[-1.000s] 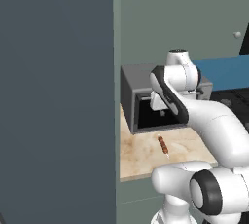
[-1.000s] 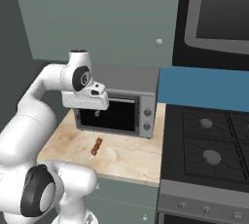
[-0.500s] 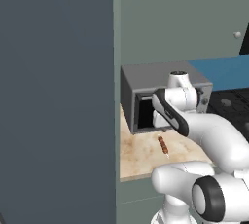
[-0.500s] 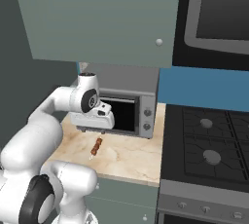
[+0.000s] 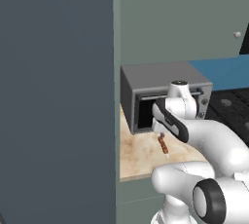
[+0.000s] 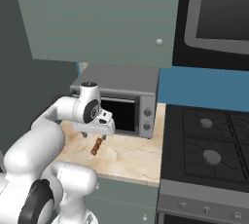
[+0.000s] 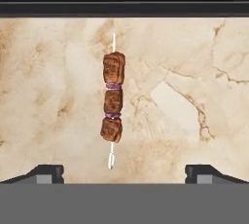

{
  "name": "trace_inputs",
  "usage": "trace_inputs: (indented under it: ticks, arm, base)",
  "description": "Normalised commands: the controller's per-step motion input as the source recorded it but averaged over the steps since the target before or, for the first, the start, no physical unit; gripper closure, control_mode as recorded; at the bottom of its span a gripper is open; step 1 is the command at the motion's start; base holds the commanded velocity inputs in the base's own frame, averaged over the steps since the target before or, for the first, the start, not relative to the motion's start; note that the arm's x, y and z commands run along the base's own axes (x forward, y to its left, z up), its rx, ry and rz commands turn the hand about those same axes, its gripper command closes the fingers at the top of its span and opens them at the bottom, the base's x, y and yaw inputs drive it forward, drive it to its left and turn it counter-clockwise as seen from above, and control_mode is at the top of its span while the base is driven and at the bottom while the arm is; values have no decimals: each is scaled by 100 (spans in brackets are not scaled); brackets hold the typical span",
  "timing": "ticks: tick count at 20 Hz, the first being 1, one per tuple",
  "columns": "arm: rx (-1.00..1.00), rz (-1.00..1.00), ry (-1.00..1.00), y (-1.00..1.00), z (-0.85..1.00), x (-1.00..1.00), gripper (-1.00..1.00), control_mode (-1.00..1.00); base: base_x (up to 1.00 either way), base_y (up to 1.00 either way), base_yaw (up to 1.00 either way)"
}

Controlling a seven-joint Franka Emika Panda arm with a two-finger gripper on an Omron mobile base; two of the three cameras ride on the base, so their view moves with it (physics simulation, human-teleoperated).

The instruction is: Store the kebab skewer in the freezer for long-term storage. Close the freezer door after placing the cooked food.

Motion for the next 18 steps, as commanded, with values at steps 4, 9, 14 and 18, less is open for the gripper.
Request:
trace_inputs:
  ticks: [4,9,14,18]
  arm:
    - [0,0,5,0,-22,17,-100,-100]
    - [0,0,3,3,-24,24,-100,-100]
    - [0,0,1,0,-26,8,-100,-100]
    - [0,0,0,2,-31,0,-100,-100]
  base:
    - [0,0,0]
    - [0,0,0]
    - [0,0,0]
    - [0,0,0]
